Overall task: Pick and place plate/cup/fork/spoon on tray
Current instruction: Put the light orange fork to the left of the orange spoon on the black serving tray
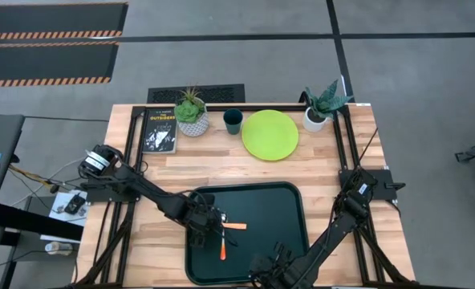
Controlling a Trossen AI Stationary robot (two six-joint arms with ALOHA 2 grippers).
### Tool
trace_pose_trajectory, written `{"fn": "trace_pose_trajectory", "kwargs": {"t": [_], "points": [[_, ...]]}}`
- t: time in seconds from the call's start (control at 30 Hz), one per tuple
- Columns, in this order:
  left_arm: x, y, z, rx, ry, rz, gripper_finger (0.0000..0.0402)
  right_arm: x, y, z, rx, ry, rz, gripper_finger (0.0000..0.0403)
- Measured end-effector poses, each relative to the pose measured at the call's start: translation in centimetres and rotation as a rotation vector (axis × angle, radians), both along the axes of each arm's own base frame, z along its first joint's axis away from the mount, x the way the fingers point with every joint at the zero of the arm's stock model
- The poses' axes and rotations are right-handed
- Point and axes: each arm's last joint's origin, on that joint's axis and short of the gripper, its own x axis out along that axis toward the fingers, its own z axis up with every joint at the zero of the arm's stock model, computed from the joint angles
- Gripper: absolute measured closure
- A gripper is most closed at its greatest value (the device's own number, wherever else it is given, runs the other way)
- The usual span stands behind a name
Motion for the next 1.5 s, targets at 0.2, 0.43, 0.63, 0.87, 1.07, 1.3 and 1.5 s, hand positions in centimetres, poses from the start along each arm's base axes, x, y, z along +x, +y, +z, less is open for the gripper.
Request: {"fn": "trace_pose_trajectory", "kwargs": {"t": [0.2,0.43,0.63,0.87,1.07,1.3,1.5], "points": [[0.5,-0.2,-1.3,-0.013,0.031,-0.011,0.0292,0.0,0.0,0.0,-0.001,0.000,0.000,0.0331],[0.7,-0.3,-0.7,0.014,0.030,-0.033,0.0326,0.0,0.0,0.0,-0.001,0.000,0.001,0.0331],[1.0,-0.4,-0.1,0.054,0.048,-0.071,0.0390,0.0,0.0,0.0,0.003,-0.004,0.001,0.0331],[1.1,-1.0,1.0,0.089,0.081,-0.108,0.0388,0.0,0.2,0.0,0.008,-0.009,0.004,0.0331],[0.8,-2.9,3.3,0.164,0.124,-0.260,0.0396,-0.1,0.3,0.0,0.009,-0.008,0.006,0.0331],[-0.6,-5.0,6.0,0.434,0.192,-0.725,0.0384,-0.2,0.4,0.0,0.011,-0.008,0.011,0.0331],[-0.6,-5.1,5.8,0.574,0.203,-1.064,0.0383,-0.2,0.4,0.0,0.011,-0.008,0.008,0.0331]]}}
